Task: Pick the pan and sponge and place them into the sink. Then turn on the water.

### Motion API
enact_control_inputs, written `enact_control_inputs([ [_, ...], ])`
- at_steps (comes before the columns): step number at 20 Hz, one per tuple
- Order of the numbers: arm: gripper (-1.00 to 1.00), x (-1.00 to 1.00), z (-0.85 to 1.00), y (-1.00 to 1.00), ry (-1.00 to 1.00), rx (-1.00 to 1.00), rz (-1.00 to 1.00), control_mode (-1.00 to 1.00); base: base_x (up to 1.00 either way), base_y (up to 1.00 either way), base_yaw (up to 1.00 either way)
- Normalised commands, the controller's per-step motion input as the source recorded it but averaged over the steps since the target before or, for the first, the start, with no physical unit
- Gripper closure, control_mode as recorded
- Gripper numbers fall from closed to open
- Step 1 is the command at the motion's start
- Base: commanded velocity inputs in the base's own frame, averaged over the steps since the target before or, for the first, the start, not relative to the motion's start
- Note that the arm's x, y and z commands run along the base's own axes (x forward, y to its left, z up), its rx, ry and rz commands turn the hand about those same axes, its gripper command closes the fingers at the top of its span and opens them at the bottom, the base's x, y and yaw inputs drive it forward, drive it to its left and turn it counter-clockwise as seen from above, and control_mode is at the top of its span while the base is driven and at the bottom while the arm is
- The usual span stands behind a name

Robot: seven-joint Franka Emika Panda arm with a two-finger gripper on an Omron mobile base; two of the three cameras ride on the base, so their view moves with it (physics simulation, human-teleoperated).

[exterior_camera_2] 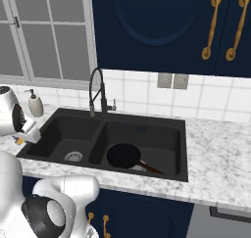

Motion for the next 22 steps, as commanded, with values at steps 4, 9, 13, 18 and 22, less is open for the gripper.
enact_control_inputs([
  [4, 1.0, -0.17, 0.25, -1.0, 0.05, 0.05, 0.0, -1.0, 0.0, 0.0, 0.0],
  [9, 1.0, 0.03, 0.32, -1.0, 0.11, 0.06, 0.0, -1.0, 0.0, 0.0, 0.0],
  [13, 1.0, 0.35, 0.19, -1.0, 0.08, 0.14, 0.03, -1.0, 0.0, 0.0, 0.0],
  [18, 1.0, 0.38, 0.02, -1.0, 0.04, 0.1, 0.03, -1.0, 0.0, 0.0, 0.0],
  [22, 1.0, 0.29, 0.0, -0.96, 0.04, 0.03, 0.0, -1.0, 0.0, 0.0, 0.0],
])
